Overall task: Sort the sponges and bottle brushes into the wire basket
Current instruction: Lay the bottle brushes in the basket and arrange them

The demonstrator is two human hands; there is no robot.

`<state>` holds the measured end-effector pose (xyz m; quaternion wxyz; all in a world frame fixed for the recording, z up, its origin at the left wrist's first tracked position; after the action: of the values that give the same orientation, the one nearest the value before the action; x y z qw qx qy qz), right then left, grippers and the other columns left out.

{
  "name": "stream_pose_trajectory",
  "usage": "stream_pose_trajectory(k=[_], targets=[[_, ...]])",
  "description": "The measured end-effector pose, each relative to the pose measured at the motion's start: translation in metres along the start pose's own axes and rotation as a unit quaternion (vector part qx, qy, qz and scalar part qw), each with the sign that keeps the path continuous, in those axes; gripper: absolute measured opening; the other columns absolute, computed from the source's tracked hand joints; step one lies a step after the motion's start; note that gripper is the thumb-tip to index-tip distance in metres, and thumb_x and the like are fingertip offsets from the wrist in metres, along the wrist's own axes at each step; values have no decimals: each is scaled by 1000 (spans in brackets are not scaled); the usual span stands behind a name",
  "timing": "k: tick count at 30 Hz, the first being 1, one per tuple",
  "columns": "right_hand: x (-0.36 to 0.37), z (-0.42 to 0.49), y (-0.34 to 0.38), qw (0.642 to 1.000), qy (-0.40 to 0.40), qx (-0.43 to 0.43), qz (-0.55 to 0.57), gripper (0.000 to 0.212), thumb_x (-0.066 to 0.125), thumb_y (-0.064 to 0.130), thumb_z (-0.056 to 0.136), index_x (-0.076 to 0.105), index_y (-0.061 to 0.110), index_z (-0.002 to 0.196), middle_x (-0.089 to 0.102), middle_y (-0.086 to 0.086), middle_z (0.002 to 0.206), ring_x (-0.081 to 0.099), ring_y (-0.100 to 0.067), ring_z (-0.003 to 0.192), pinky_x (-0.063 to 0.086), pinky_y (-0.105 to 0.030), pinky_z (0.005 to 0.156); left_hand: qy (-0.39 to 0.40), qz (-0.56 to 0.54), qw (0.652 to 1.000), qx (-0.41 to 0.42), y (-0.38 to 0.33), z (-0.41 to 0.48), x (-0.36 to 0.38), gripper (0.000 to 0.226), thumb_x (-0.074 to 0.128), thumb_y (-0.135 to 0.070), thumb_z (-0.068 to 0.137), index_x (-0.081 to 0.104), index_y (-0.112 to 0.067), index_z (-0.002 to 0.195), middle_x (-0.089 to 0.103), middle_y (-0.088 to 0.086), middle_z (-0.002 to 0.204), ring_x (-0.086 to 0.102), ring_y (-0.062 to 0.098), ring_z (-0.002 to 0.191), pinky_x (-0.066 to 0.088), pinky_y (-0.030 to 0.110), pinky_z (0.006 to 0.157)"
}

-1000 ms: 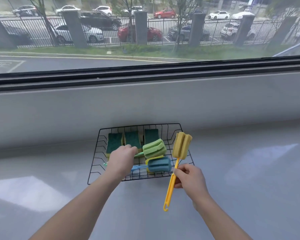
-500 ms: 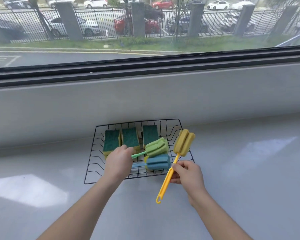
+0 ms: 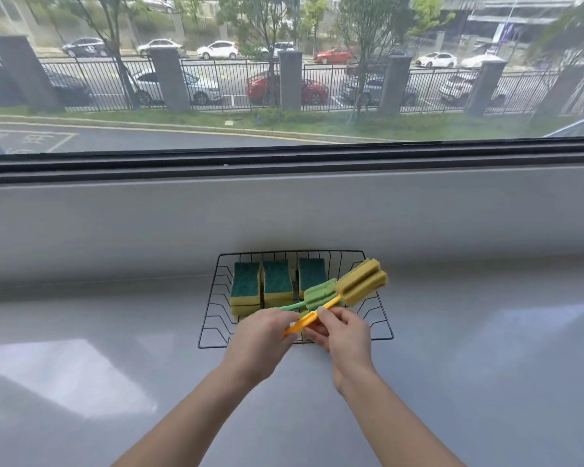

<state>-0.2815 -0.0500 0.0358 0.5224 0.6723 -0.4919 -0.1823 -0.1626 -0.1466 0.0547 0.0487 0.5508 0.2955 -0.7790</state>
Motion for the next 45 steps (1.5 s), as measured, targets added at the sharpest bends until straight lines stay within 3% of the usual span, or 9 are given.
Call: stream_pose_trajectory(k=[4, 7, 10, 17, 20, 24, 28, 36, 45], targets=[[8, -15, -1, 995, 86, 3, -46, 11, 63, 7, 97, 72, 2, 100, 78, -14, 94, 78, -22, 86, 63, -31, 77, 2, 54, 998, -25, 13, -6, -8, 15, 56, -29, 92, 67, -28, 102, 61, -7, 86, 56, 16, 82, 50, 34, 66], [3, -18, -4, 985, 118, 2, -123, 14, 65, 5, 94, 69, 6, 106, 77, -10, 95, 76, -19, 84, 63, -35, 83, -1, 62, 996, -58, 27, -9, -14, 17, 59, -27, 90, 68, -27, 104, 64, -8, 92, 57, 16, 84, 52, 34, 70], [-13, -14, -6, 984, 99, -4, -151, 17, 63, -3, 90, 67, -3, 106, 66, -14, 84, 62, -23, 77, 59, -45, 87, -6, 68, 995, -79, 41, -7, -17, 17, 64, -25, 88, 70, -29, 104, 65, -8, 91, 56, 16, 81, 49, 29, 66], [-53, 16, -6, 979, -31, -40, -199, 33, 50, -11, 89, 67, 17, 92, 72, -8, 87, 68, -23, 78, 61, -47, 86, 37, 92, 990, -99, 66, 13, 9, 22, 63, -23, 91, 68, -29, 111, 66, -7, 99, 58, 16, 89, 53, 29, 73], [-64, 29, -4, 973, -65, -56, -213, 37, 51, -10, 89, 65, 24, 88, 71, -4, 91, 70, -25, 89, 61, -42, 83, 52, 84, 989, -110, 75, 23, 26, 24, 62, -19, 91, 69, -28, 112, 66, -7, 100, 58, 17, 92, 52, 28, 75], [-69, 45, -4, 966, -69, -66, -241, 33, 53, -7, 89, 66, 23, 87, 69, -3, 92, 70, -20, 85, 61, -44, 85, 76, 69, 985, -137, 84, 31, 42, 30, 61, -11, 88, 69, -28, 112, 65, -7, 104, 59, 20, 96, 52, 33, 79], [-68, 52, -11, 967, -55, -70, -239, 31, 56, -7, 89, 68, 21, 85, 70, -1, 86, 70, -16, 77, 61, -41, 83, 67, 46, 983, -162, 89, 31, 51, 28, 60, -13, 88, 70, -32, 106, 66, -11, 99, 58, 17, 90, 50, 30, 70], [-64, 57, -4, 957, -42, -91, -274, 22, 59, 3, 91, 67, 23, 88, 70, -2, 92, 69, -29, 93, 56, -52, 92, 6, 21, 987, -160, 90, 26, 40, 29, 58, -19, 88, 68, -28, 114, 65, -7, 108, 59, 16, 97, 54, 35, 78], [-45, 67, 24, 918, 8, -113, -381, 16, 62, 16, 92, 69, 20, 106, 70, 4, 99, 66, -20, 99, 55, -46, 91, -5, 54, 981, -187, 105, 16, 17, 30, 57, -28, 89, 63, -27, 118, 59, -4, 107, 55, 20, 101, 51, 33, 74]])
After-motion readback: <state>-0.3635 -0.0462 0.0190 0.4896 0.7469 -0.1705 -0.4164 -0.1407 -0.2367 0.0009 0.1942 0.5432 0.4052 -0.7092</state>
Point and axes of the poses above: each hand's wrist, its own z-axis towards the middle knuckle, its own x-axis out of the palm, y = z × x, the point moved 2 cm from there along z, towards the middle knuckle
